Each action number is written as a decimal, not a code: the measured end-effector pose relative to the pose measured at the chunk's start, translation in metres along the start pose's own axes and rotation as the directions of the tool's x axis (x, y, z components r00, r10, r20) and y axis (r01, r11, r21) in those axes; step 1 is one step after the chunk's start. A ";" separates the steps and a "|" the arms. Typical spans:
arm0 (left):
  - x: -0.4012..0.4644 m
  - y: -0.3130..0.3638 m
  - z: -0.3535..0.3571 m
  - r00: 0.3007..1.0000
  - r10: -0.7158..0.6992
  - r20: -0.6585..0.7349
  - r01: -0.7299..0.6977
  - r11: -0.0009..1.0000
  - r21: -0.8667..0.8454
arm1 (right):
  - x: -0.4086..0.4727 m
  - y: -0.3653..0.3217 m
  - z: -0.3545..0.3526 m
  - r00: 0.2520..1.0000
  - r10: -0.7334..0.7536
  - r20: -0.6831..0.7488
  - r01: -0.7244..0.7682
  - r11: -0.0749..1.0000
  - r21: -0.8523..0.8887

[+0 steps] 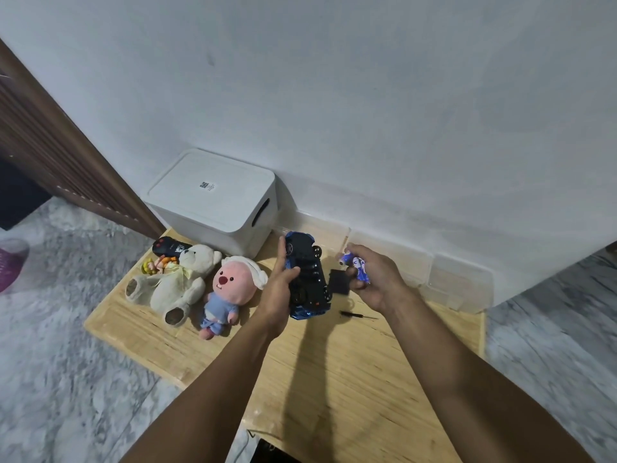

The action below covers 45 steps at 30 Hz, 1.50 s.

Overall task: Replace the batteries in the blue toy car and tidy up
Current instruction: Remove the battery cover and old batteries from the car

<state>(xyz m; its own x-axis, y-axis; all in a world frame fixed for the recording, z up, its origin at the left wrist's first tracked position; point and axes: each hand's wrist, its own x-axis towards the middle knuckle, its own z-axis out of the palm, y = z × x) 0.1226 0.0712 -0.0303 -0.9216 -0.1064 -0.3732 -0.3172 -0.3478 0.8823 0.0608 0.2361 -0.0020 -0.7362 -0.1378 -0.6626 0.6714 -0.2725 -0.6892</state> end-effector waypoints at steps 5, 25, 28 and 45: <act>0.001 -0.002 -0.010 0.999 -0.038 0.005 0.038 0.999 -0.031 | -0.003 0.008 -0.008 0.996 0.086 -0.018 -0.084 0.993 0.078; -0.004 -0.012 -0.011 0.990 -0.134 0.050 0.140 0.981 -0.135 | 0.015 0.024 -0.007 0.992 -0.063 0.108 0.117 0.774 -0.622; -0.004 -0.012 -0.013 0.989 -0.134 0.061 0.142 0.979 -0.144 | 0.017 0.026 -0.010 0.987 -0.130 0.096 0.161 0.741 -0.652; -0.008 -0.013 -0.012 0.987 -0.123 0.104 0.138 0.980 -0.144 | 0.025 0.024 -0.014 0.993 -0.107 0.057 0.119 0.762 -0.636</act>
<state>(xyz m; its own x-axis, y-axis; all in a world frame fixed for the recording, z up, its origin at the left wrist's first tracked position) 0.1363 0.0654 -0.0422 -0.8938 0.0350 -0.4471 -0.4053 -0.4898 0.7719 0.0602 0.2395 -0.0394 -0.8074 -0.1624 -0.5673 0.4787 0.3819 -0.7906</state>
